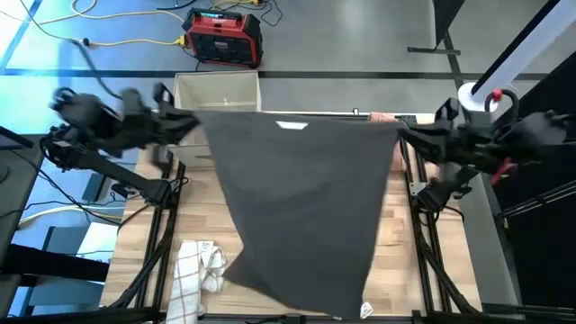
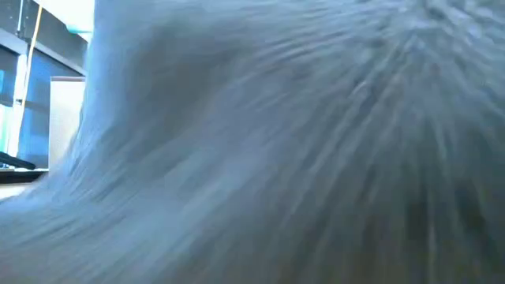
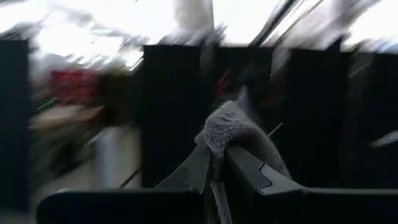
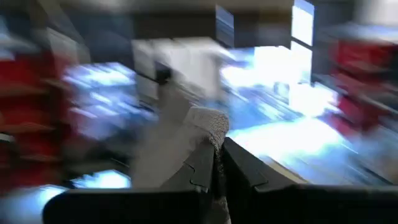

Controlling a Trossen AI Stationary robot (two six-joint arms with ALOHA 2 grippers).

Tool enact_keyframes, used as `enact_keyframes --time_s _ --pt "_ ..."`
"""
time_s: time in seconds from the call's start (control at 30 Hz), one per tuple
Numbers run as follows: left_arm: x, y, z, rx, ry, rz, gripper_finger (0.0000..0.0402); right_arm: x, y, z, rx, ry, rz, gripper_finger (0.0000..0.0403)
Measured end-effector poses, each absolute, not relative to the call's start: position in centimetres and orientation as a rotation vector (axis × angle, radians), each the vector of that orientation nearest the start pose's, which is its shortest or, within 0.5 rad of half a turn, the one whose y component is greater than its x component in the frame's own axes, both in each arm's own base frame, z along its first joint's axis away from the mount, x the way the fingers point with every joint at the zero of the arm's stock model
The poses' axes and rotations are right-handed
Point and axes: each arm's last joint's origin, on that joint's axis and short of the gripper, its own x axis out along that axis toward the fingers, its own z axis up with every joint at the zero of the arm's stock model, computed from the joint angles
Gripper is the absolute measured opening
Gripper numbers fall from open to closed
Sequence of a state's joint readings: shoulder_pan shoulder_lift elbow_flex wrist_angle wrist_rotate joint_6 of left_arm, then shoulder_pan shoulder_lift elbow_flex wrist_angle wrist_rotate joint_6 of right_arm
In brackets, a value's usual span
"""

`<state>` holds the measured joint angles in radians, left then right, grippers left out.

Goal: Fold towel
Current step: Fold the gray towel

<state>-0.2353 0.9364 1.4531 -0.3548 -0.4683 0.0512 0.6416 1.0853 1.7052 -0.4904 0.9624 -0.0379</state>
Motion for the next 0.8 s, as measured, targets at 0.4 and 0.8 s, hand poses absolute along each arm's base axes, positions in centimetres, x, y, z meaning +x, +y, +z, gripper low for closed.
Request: enact_keyframes --time_s 0.4,0.8 --pt "17.2 0.9 46.4 0.23 0.086 0.478 0.0019 11.9 5.0 49.6 -0.2 0.165 -0.79 0.0008" --pt "20.0 1.1 38.2 0.054 0.387 0.318 0.0019 12.9 6.0 39.1 0.054 0.486 -0.729 0.0008"
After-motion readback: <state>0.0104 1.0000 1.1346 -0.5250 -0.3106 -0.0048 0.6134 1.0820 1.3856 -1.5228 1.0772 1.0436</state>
